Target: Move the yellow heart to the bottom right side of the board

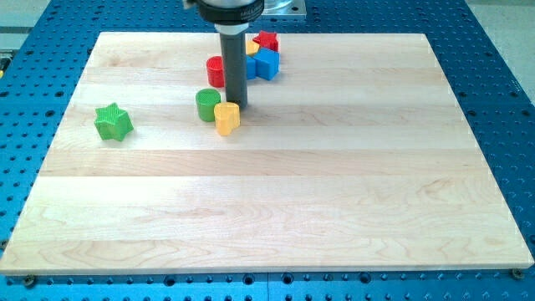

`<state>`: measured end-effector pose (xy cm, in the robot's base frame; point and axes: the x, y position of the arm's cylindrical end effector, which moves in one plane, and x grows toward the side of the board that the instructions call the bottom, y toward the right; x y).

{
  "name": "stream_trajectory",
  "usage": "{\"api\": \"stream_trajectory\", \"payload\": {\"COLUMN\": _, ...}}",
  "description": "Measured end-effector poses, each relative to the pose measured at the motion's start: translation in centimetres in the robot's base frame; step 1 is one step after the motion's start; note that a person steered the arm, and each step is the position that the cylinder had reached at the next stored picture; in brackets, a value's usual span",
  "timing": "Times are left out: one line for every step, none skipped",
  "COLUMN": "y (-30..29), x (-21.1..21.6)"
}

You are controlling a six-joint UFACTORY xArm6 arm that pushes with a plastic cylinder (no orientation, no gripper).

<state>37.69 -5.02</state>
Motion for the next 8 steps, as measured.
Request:
{"api": "stream_trajectory", "payload": {"y": -6.2, "x": 1.9}}
{"api": "stream_trajectory", "payload": {"y": -10.0, "x": 2.7}}
{"api": "stream_trajectory", "payload": {"y": -5.3, "x": -0.6}}
{"api": "stream_trajectory", "payload": {"y": -5.2, "x": 0.9}}
{"api": "stream_trajectory", "payload": {"y": 0.9, "x": 3.2}}
{"api": "stream_trajectory", "payload": {"y": 9.1, "x": 7.6}}
{"api": "stream_trajectory", "payload": {"y": 4.9, "x": 5.7}}
{"api": "stream_trajectory", "payload": {"y": 1.1, "x": 5.3}}
